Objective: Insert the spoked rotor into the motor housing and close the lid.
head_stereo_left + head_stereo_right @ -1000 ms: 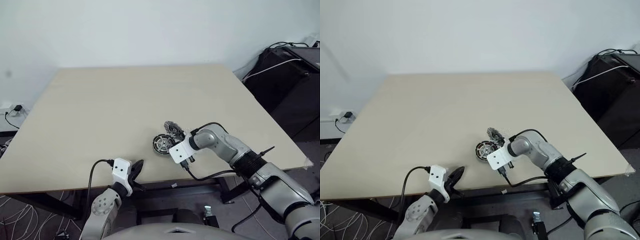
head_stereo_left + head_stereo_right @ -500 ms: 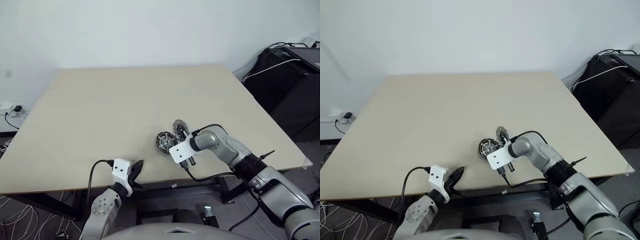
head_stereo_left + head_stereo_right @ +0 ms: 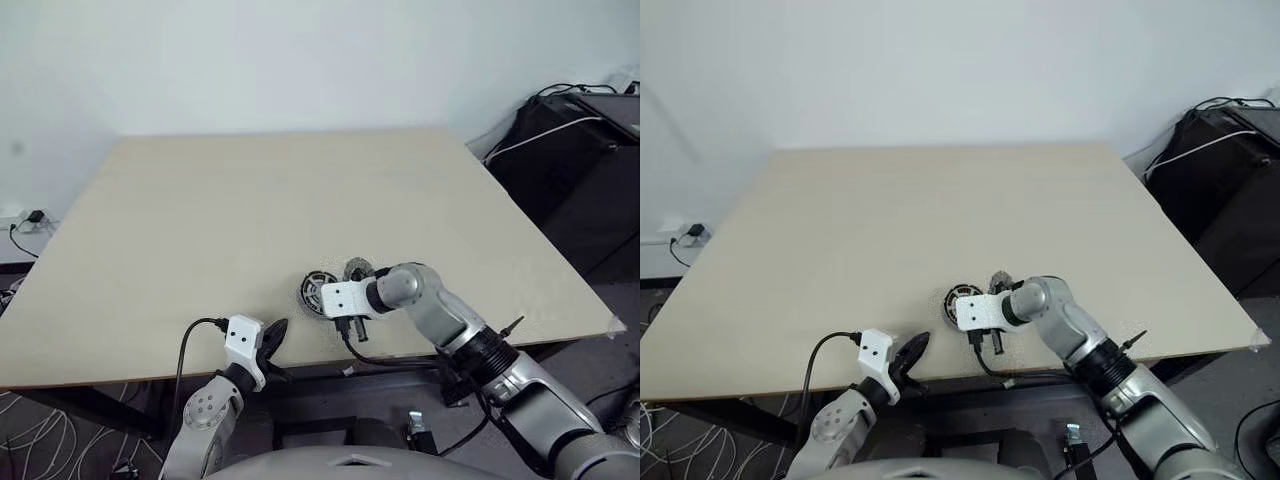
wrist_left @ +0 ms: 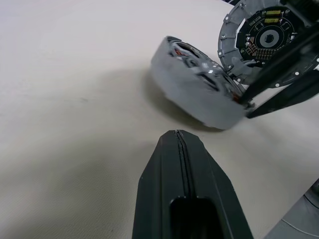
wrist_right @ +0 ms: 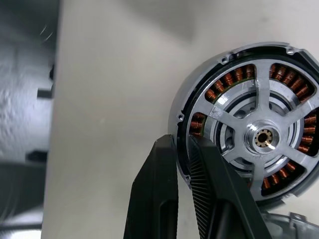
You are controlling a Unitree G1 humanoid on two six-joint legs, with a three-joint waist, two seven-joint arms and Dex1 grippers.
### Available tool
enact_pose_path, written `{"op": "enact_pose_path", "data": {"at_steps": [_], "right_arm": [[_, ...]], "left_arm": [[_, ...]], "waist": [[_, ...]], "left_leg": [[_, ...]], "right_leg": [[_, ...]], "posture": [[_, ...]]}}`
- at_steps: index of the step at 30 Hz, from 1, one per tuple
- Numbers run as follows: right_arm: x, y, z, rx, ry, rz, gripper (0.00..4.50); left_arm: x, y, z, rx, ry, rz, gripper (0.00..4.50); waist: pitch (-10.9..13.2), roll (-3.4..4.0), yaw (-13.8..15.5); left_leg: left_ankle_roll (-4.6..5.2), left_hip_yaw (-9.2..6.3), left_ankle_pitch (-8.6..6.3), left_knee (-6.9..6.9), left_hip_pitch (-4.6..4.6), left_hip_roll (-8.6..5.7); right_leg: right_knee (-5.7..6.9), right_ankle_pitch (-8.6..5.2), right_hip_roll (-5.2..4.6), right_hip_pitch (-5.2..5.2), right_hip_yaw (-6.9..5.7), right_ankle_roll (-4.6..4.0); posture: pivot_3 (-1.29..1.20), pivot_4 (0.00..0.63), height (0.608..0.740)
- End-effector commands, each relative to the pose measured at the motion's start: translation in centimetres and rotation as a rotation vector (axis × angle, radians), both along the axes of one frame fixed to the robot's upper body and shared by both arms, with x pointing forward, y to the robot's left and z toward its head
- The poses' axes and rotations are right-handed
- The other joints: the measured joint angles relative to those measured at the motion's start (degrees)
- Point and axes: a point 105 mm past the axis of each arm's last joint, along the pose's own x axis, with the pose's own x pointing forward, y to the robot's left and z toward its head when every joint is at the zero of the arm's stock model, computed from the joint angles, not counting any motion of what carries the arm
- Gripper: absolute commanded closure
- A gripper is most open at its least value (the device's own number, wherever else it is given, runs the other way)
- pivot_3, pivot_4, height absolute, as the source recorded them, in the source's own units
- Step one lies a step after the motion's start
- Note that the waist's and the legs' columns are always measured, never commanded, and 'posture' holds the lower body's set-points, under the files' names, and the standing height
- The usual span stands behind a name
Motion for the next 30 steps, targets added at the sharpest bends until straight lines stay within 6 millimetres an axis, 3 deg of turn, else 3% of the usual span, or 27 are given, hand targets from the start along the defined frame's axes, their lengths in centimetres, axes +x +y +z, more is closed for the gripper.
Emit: {"op": "enact_pose_path", "data": {"at_steps": [1,7,21,29,30], "right_arm": [[1.7,-0.1,1.7,0.038,-0.053,-0.089,4.38],[2.3,0.0,1.4,0.037,-0.035,-0.149,4.38],[0.3,0.9,1.5,0.025,0.006,0.002,4.38],[0.6,1.9,2.2,0.079,-0.026,0.004,1.85],[0.6,2.1,2.4,0.092,-0.029,0.002,1.85]], "left_arm": [[0.4,-0.2,0.8,-0.014,-0.031,-0.001,4.5],[0.4,-0.2,0.8,-0.014,-0.032,0.002,4.5],[0.3,-0.1,0.8,-0.016,-0.033,0.008,4.5],[0.3,0.0,0.8,-0.014,-0.034,0.005,4.5],[0.3,0.0,0.8,-0.013,-0.034,0.005,4.5]], "waist": [[0.0,0.0,0.0],[0.0,0.01,0.0],[0.0,0.0,0.0],[0.0,0.0,0.0],[0.0,0.0,0.0]], "left_leg": [[0.0,0.0,0.0,-0.01,0.0,0.0],[0.0,0.0,0.0,-0.01,0.0,-0.01],[0.0,0.0,0.0,-0.04,-0.31,-0.02],[0.0,-0.01,0.0,-0.03,-0.47,-0.03],[0.0,-0.01,0.0,-0.03,-0.47,-0.03]], "right_leg": [[0.0,0.0,-0.01,0.0,-0.01,0.0],[0.01,0.0,-0.03,0.01,-0.01,0.0],[-0.06,-0.01,0.0,-0.3,-0.04,-0.01],[-0.05,-0.01,0.01,-0.44,-0.06,-0.03],[-0.05,-0.01,0.01,-0.44,-0.06,-0.03]], "posture": [[0.0,0.0,0.74],[0.0,0.0,0.74],[0.0,0.0,0.74],[0.0,0.0,0.74],[0.0,0.0,0.74]]}}
